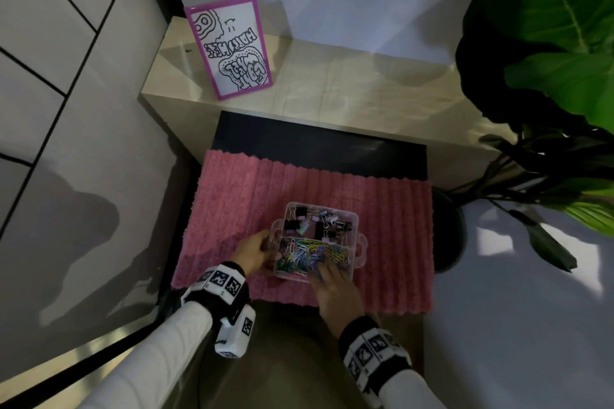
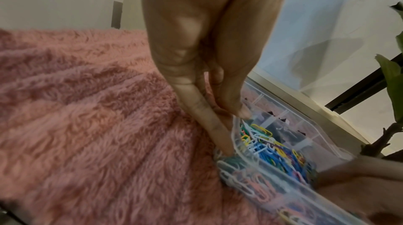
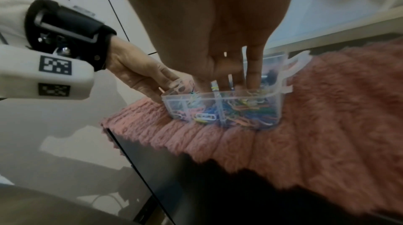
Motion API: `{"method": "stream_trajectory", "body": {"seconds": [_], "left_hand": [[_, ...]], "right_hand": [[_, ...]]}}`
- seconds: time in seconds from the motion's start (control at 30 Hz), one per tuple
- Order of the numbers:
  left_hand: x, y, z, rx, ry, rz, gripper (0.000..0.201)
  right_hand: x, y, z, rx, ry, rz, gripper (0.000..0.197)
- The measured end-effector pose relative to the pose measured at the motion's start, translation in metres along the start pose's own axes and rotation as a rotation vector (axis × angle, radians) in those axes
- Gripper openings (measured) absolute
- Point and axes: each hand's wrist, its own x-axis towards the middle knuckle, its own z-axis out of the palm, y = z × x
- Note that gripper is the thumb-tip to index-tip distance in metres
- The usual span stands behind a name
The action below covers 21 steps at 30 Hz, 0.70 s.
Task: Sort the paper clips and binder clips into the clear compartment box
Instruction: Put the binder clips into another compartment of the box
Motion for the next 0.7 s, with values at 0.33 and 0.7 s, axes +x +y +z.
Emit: {"method": "stream_trajectory", "body": {"seconds": [0.33,0.7], "left_hand": [[0.002,0.001,-0.003,0.005,-0.028,-0.015,0.053],[-0.004,0.001,0.002,0.1,0.169,0.023,0.033]], "right_hand": [[0.02,0.01,-0.001,0.072,0.031,-0.004,0.053],[-0.007,0.045,0.001,0.677,0.251,0.463,0.041]]}}
